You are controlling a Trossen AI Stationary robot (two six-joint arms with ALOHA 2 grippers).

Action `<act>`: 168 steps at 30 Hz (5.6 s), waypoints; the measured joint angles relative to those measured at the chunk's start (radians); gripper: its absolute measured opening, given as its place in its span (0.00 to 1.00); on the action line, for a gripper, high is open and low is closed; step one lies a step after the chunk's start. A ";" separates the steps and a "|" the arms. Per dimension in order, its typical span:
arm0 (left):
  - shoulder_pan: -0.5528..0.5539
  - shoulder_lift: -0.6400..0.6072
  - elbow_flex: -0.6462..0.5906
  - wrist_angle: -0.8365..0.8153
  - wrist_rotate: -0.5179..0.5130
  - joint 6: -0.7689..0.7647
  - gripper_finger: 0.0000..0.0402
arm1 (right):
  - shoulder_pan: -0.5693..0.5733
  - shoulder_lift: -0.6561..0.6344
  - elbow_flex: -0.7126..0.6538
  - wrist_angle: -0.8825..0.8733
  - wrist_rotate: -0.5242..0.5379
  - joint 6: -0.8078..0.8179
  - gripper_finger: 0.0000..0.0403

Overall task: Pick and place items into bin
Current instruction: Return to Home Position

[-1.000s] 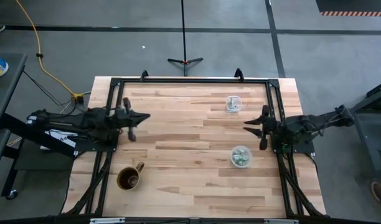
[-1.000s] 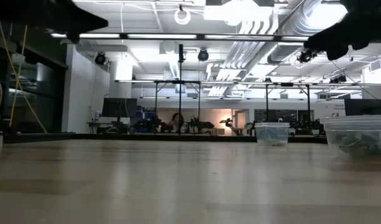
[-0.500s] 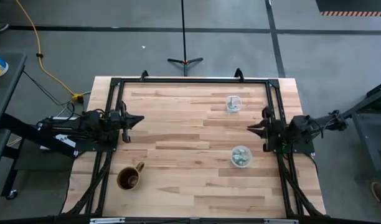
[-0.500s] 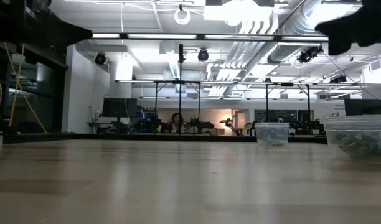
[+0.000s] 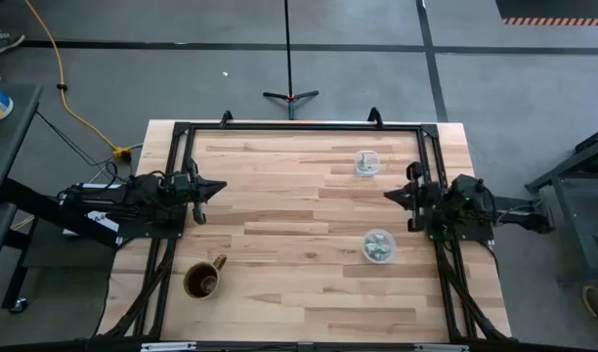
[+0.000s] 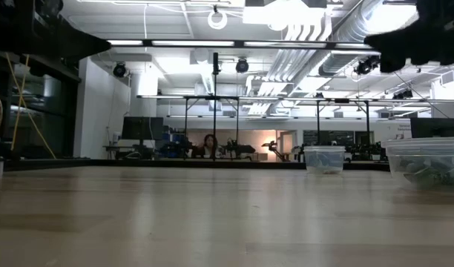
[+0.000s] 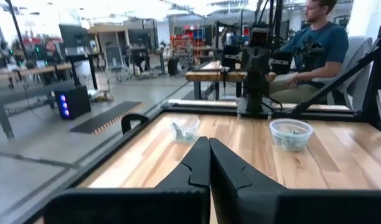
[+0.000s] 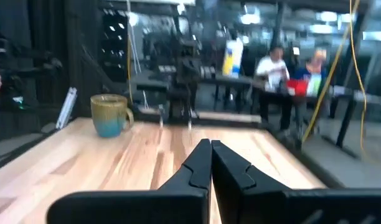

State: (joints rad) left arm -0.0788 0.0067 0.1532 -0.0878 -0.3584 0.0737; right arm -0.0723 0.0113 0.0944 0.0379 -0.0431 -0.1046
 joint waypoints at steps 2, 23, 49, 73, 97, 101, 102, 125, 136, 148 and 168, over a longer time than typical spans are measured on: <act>0.000 0.000 0.000 -0.031 0.000 -0.027 0.09 | -0.033 0.000 -0.001 -0.040 -0.017 0.036 0.00; 0.000 0.034 -0.140 0.145 0.030 -0.024 0.07 | -0.061 0.002 -0.084 -0.013 0.035 0.126 0.00; 0.000 0.037 -0.142 0.141 0.109 -0.059 0.05 | -0.061 0.002 -0.085 -0.016 0.065 0.104 0.02; 0.000 0.037 -0.143 0.145 0.052 -0.052 0.37 | -0.061 0.002 -0.085 -0.017 0.062 0.104 0.00; 0.000 0.037 -0.143 0.145 0.051 -0.052 0.37 | -0.061 0.003 -0.085 -0.017 0.062 0.104 0.02; 0.000 0.037 -0.143 0.145 0.051 -0.052 0.37 | -0.061 0.003 -0.085 -0.017 0.062 0.104 0.02; 0.000 0.037 -0.143 0.145 0.051 -0.053 0.37 | -0.061 0.003 -0.085 -0.017 0.062 0.105 0.02; 0.000 0.037 -0.143 0.146 0.051 -0.053 0.37 | -0.061 0.003 -0.085 -0.017 0.062 0.105 0.02; 0.000 0.037 -0.143 0.146 0.051 -0.053 0.37 | -0.061 0.003 -0.085 -0.017 0.062 0.105 0.02; 0.000 0.037 -0.143 0.146 0.051 -0.053 0.37 | -0.061 0.003 -0.085 -0.017 0.062 0.105 0.01; 0.000 0.037 -0.143 0.146 0.051 -0.053 0.37 | -0.061 0.003 -0.085 -0.017 0.062 0.105 0.02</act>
State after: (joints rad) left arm -0.0788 0.0433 0.0101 0.0578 -0.3073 0.0208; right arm -0.1329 0.0139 0.0090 0.0209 0.0185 0.0002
